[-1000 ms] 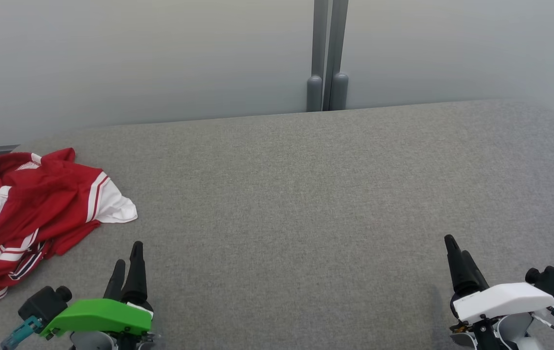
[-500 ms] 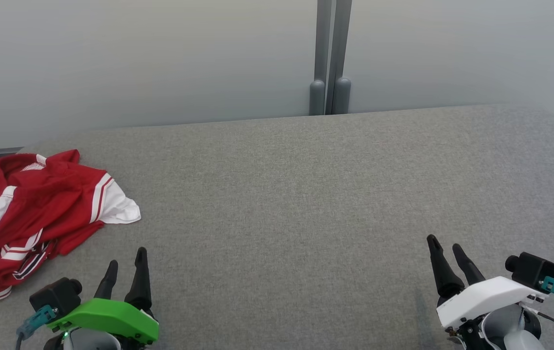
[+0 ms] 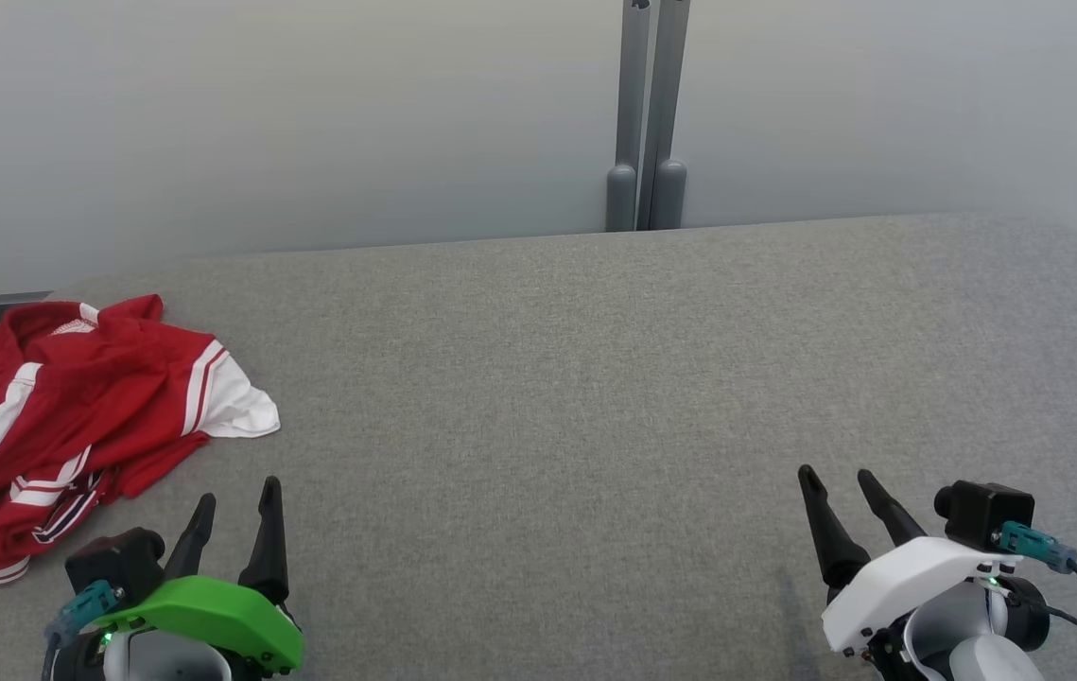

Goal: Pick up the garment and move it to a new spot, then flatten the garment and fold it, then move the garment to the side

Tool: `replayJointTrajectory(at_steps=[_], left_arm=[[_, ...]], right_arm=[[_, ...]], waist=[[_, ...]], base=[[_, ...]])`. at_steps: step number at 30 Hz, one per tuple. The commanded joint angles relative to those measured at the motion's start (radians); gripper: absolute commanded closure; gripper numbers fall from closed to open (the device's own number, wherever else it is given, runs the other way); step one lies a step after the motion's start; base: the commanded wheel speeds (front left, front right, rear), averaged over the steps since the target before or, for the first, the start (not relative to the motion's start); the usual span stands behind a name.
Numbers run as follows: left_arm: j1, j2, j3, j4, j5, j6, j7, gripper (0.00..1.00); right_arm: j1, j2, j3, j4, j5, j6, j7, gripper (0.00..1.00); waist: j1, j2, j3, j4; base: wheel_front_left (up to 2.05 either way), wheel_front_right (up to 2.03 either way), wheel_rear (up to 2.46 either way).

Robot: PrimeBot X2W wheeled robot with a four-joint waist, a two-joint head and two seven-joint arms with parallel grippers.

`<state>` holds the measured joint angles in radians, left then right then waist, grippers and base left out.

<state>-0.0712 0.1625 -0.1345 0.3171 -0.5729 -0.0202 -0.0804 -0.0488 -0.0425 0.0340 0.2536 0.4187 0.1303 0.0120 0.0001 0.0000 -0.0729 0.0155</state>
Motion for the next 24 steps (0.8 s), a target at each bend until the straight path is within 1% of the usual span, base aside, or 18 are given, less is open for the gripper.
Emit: replayJointTrajectory(at_steps=[1,9,24], left_arm=[[0.008,0.014,-0.002,-0.014,0.028,0.006,-0.006,0.0],[0.031,0.032,-0.011,-0.014,0.093,0.011,-0.022,0.0],[0.061,0.042,-0.015,-0.012,0.155,0.008,-0.053,0.0]], right_arm=[[-0.022,-0.006,0.004,-0.005,-0.035,0.0,0.001,0.0],[-0.02,-0.007,0.018,0.004,-0.129,0.0,-0.009,0.0],[-0.008,-0.007,0.013,0.007,-0.192,0.0,-0.048,0.0]], waist=[[0.0,0.0,-0.002,0.001],[0.0,0.0,-0.013,0.002],[0.0,0.0,-0.026,0.004]], base=[[0.0,0.0,0.0],[0.0,0.0,0.0],[0.0,0.0,0.0]])
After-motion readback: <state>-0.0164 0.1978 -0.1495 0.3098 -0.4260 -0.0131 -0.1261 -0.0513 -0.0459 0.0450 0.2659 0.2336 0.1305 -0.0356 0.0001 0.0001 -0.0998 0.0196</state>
